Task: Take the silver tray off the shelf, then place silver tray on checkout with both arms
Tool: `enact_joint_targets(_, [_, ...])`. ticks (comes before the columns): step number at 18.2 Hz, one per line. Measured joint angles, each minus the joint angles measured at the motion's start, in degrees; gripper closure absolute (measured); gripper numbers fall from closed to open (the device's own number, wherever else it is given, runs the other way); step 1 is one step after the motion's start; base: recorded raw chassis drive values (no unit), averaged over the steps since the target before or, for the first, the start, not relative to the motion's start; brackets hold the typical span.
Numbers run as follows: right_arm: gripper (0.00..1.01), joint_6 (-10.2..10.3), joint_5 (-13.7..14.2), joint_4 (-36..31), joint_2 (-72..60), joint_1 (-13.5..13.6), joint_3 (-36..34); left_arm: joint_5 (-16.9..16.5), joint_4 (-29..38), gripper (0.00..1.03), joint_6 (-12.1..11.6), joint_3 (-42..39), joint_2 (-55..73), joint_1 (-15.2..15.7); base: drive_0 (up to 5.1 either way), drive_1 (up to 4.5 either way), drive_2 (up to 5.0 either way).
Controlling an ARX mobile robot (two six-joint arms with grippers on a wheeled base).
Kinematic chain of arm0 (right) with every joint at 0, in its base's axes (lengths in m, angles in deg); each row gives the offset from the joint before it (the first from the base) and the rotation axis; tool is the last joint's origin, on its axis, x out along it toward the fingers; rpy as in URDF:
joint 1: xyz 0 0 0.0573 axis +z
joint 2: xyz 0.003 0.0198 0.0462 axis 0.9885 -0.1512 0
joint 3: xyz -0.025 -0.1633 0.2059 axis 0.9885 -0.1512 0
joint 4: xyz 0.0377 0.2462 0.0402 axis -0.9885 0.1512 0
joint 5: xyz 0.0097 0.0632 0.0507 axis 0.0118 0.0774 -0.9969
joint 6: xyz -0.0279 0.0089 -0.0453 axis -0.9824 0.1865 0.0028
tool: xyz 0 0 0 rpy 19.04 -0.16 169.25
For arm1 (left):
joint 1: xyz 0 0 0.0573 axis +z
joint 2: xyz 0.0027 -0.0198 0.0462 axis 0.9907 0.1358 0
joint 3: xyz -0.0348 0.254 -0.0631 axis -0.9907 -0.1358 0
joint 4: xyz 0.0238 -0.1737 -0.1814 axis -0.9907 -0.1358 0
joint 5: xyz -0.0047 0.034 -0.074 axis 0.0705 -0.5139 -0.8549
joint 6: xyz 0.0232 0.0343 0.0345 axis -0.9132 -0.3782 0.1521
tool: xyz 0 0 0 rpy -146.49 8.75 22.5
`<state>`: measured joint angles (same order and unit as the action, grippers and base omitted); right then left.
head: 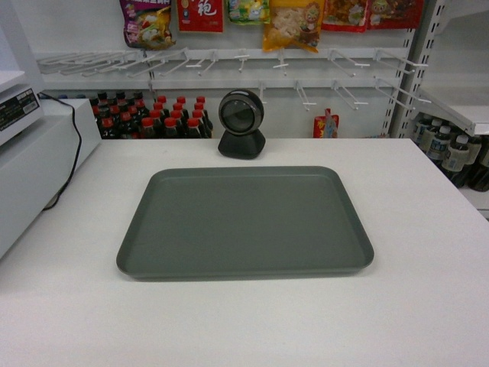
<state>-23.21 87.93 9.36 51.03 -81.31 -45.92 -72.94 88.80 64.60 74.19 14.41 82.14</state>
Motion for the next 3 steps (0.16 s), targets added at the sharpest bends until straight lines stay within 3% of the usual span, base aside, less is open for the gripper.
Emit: enact_joint_targets(3, [0.03, 0.0, 0.0, 0.0, 0.0, 0.0, 0.0, 0.0, 0.0, 0.05, 0.0, 0.0, 0.0, 0.0, 0.0, 0.0, 0.0])
